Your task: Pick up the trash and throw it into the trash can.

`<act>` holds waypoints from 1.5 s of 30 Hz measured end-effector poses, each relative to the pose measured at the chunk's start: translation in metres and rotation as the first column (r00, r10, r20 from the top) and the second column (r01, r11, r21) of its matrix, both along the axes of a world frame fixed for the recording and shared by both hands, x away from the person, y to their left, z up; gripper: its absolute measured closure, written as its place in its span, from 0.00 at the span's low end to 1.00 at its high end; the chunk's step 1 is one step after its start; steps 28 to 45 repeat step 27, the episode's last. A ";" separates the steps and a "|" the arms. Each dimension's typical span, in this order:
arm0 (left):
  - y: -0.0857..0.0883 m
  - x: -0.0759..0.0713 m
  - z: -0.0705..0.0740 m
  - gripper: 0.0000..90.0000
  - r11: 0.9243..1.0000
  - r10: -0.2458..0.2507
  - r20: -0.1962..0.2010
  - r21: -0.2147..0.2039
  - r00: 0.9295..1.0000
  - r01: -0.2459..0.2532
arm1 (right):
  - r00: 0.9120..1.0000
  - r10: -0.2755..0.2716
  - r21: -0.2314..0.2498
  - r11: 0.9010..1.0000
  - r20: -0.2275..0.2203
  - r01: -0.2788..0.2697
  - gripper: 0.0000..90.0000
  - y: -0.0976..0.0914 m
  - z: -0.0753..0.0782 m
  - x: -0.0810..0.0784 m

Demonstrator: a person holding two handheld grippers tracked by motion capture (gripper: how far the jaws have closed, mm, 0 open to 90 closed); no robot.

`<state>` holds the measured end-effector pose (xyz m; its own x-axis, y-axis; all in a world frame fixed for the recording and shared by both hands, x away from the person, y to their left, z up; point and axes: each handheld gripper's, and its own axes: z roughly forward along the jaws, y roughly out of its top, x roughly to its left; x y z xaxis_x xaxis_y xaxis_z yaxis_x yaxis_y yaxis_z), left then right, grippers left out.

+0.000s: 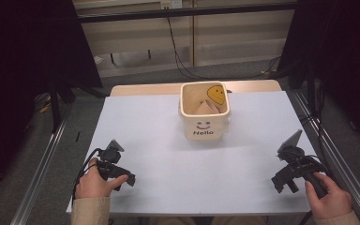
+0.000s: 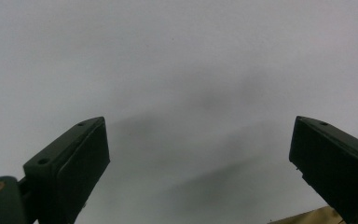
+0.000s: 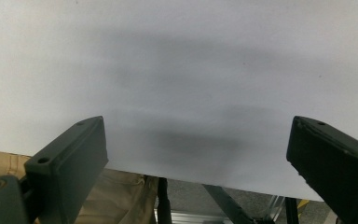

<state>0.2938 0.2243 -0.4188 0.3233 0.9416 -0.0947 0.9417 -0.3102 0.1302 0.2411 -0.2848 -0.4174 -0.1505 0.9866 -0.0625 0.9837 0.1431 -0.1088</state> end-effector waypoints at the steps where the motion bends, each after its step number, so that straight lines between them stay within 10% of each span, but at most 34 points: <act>1: 0.000 0.000 0.000 0.05 1.000 0.003 -0.005 -0.005 1.000 -0.003 | 1.000 -0.003 -0.003 1.000 -0.001 0.003 0.06 0.000 0.000 0.000; 45: 0.000 0.000 0.001 0.05 1.000 -0.008 0.012 0.003 1.000 0.008 | 1.000 0.006 -0.011 1.000 -0.008 -0.006 0.06 0.004 -0.005 0.003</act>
